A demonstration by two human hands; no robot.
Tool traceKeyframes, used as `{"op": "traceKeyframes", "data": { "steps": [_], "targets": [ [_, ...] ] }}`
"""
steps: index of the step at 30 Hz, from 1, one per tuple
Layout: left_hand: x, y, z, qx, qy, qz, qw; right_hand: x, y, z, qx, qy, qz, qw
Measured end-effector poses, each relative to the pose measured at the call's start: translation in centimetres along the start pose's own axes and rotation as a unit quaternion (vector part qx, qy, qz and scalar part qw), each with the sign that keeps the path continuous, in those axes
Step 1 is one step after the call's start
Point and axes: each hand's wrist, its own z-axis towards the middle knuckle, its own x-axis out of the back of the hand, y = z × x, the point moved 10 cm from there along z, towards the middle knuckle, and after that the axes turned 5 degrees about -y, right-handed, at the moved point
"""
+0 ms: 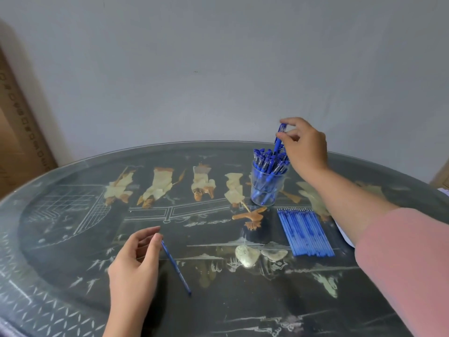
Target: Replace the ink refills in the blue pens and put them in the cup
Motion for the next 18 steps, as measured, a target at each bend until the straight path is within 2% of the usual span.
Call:
{"op": "traceKeyframes", "data": {
  "steps": [4, 9, 13, 18],
  "targets": [
    [0.0, 0.0, 0.0, -0.002, 0.000, 0.001, 1.000, -0.9, 1.1, 0.0, -0.008, -0.017, -0.025, 1.000],
    [-0.1, -0.2, 0.1, -0.003, -0.003, 0.009, 1.000, -2.2, 1.9, 0.2, -0.018, -0.067, -0.209, 0.975],
    [-0.1, -0.2, 0.2, -0.005, -0.006, 0.009, 1.000, -2.8, 2.4, 0.4, -0.047, -0.103, -0.213, 0.970],
    [0.0, -0.1, 0.2, -0.008, -0.002, 0.011, 1.000, -3.0, 2.6, 0.3, -0.064, -0.101, -0.222, 0.968]
  ]
}}
